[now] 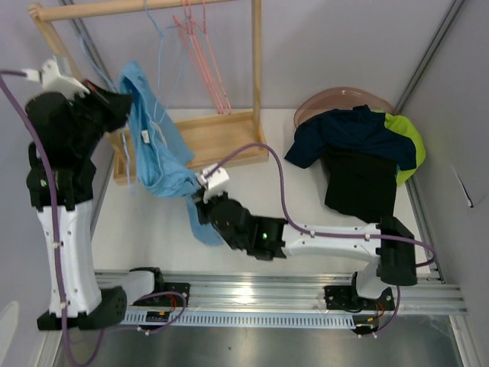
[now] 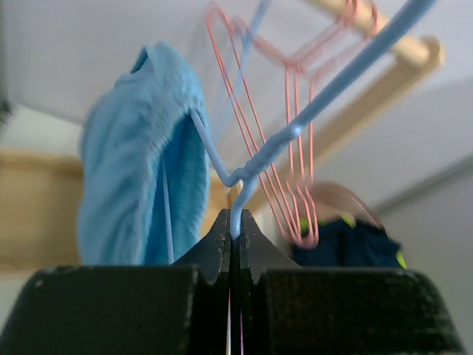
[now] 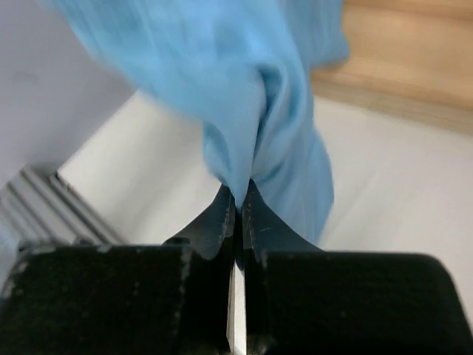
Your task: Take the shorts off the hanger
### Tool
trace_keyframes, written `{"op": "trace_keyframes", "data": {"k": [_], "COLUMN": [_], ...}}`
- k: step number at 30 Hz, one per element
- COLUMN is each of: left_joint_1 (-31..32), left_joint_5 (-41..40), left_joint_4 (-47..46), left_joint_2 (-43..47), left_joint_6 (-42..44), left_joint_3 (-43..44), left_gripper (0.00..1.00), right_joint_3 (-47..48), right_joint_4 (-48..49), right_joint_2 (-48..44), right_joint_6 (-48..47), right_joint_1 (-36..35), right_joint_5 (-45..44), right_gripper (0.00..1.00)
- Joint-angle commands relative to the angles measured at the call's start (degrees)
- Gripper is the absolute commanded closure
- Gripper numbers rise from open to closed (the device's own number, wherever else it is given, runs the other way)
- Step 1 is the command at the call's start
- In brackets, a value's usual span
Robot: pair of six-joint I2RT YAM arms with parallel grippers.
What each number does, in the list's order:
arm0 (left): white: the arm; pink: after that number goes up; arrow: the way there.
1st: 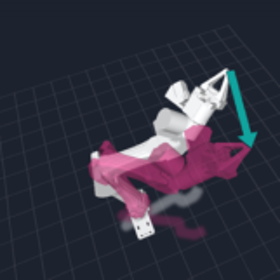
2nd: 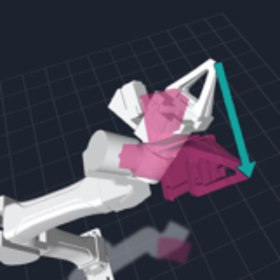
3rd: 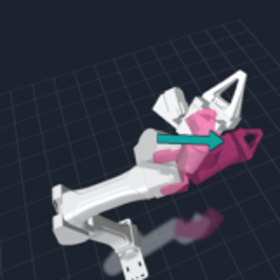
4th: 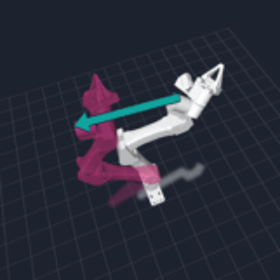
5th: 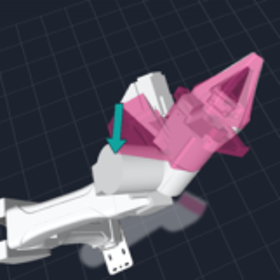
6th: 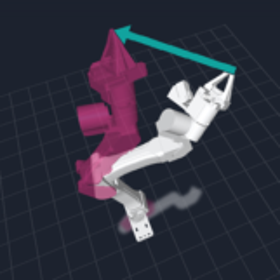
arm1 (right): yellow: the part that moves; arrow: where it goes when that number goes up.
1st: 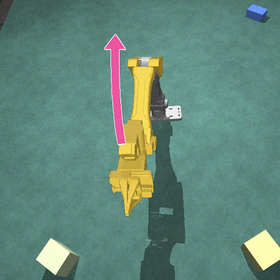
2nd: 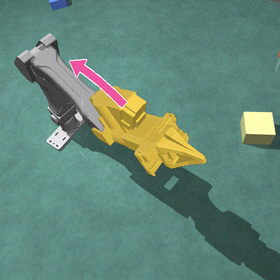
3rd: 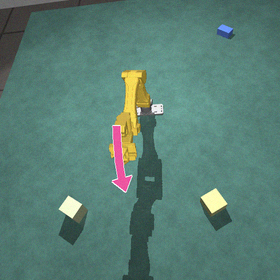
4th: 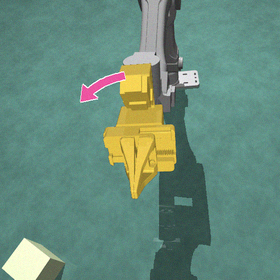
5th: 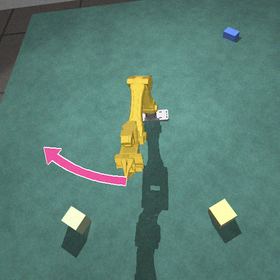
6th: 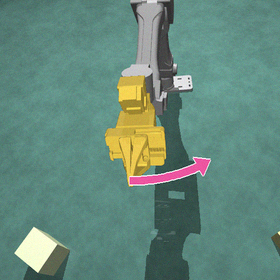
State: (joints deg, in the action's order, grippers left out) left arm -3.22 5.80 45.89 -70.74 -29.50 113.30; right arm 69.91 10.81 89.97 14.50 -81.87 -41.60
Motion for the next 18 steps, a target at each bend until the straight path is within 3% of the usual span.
{"op": "trace_keyframes", "data": {"k": [1,5,6,9,13,18], "left_joint_1": [5.0,8.2,8.2,8.2,9.5,9.5], "left_joint_5": [9.6,7.3,6.9,3.1,-3.9,-8.0], "left_joint_4": [-13.8,-10.5,-9.5,-3.5,0.4,-0.2], "left_joint_2": [10.9,22.1,23.4,25.2,25.6,25.7], "left_joint_6": [-7.4,-7.9,-6.8,-2.3,2.2,4.1], "left_joint_3": [-17.1,-25.0,-25.5,-21.6,-18.6,-19.5], "left_gripper": [1.00,1.00,1.00,1.00,1.00,1.00], "right_joint_3": [15.8,36.9,44.0,53.5,56.1,56.6], "right_joint_4": [-0.8,-8.2,-10.4,-13.3,-14.5,-16.8], "right_joint_2": [4.1,11.6,12.3,13.1,9.2,4.4], "right_joint_6": [-7.5,-14.4,-16.4,-20.7,-20.1,-14.8], "right_joint_1": [5.7,10.9,11.9,15.6,23.8,43.1], "right_joint_5": [6.0,10.4,10.8,8.4,3.7,7.1], "right_gripper": [1.00,1.00,1.00,1.00,1.00,1.00]}}
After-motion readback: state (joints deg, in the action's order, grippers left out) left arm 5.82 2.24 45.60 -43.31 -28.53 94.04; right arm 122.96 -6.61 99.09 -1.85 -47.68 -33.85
